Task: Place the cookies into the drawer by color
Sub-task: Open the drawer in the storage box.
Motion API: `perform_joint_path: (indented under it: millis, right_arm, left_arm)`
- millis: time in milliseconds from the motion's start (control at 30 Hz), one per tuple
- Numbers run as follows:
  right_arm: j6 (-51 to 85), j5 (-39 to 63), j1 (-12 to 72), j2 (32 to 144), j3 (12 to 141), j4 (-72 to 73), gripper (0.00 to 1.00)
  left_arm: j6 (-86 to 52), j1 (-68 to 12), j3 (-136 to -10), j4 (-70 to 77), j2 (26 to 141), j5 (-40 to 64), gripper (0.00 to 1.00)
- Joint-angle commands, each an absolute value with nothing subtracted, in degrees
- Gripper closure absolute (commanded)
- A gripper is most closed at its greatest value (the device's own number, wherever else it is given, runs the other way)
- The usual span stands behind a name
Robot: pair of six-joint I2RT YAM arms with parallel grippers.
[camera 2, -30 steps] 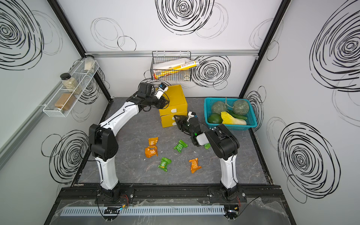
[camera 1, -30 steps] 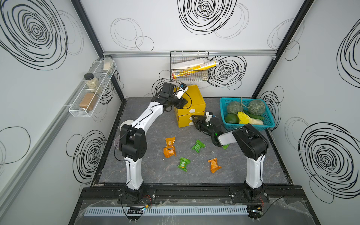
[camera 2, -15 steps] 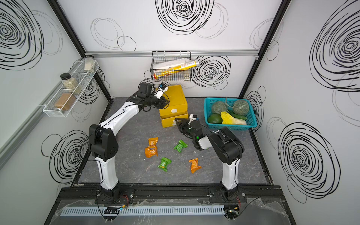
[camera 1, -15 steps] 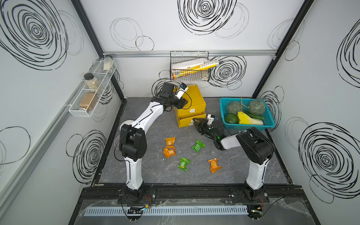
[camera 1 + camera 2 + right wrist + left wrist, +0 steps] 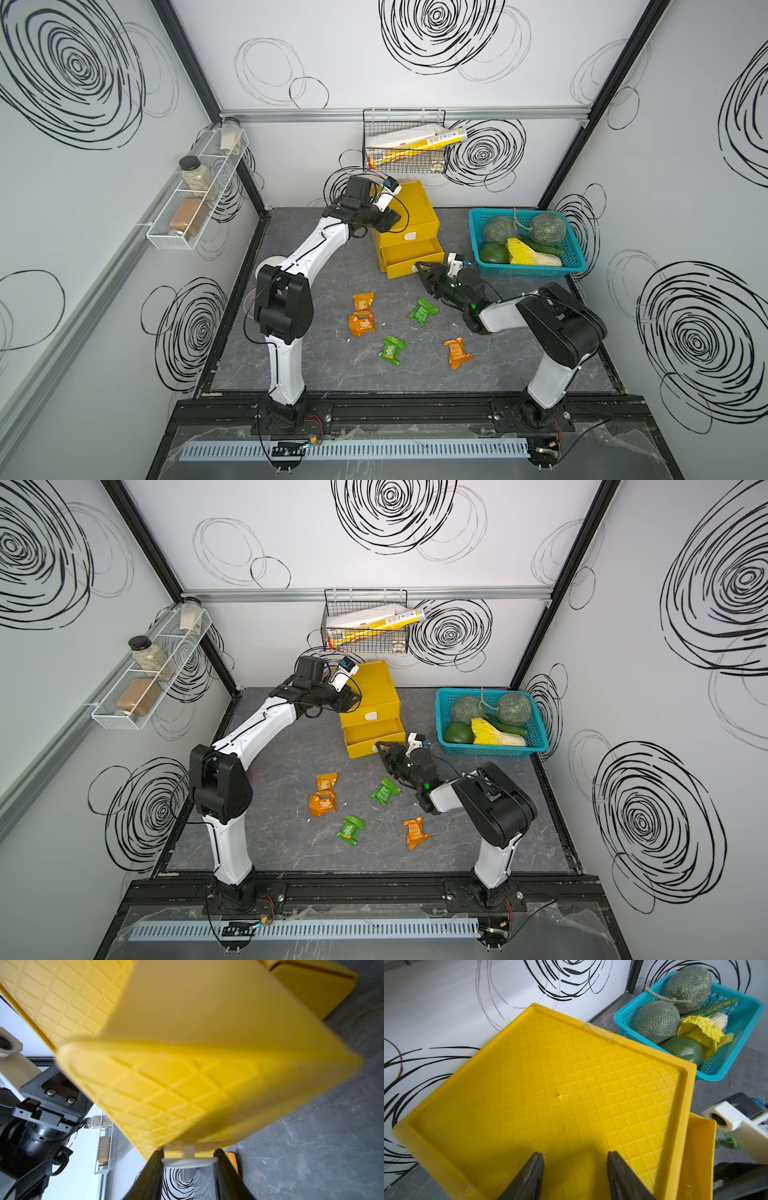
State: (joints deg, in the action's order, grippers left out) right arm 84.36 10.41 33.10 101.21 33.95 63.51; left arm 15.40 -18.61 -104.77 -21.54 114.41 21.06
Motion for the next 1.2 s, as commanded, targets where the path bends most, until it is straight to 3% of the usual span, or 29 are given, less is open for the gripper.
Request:
perform_joint_path:
  millis: [0, 633, 733, 867, 1167]
  right_arm:
    - [82.40, 8.79, 33.22, 98.98, 32.23, 64.77, 0.60]
    - [81.99, 7.91, 34.10, 95.35, 28.20, 63.11, 0.56]
    - [82.07, 7.88, 34.19, 95.34, 28.06, 63.11, 0.47]
    - [81.12, 7.81, 34.28, 94.20, 27.71, 62.04, 0.25]
    - [73.03, 4.14, 34.80, 82.12, 23.08, 52.50, 0.14]
  left_arm:
    - [14.78, -18.11, -102.06, -32.10, 116.02, 20.21, 0.45]
    - [14.72, -18.19, -102.07, -32.17, 115.75, 20.13, 0.45]
    - [14.68, -18.19, -102.21, -32.26, 115.58, 20.05, 0.45]
    - [14.73, -18.29, -102.30, -32.34, 115.35, 20.04, 0.42]
    - [12.71, -18.53, -103.15, -32.13, 111.65, 19.51, 0.25]
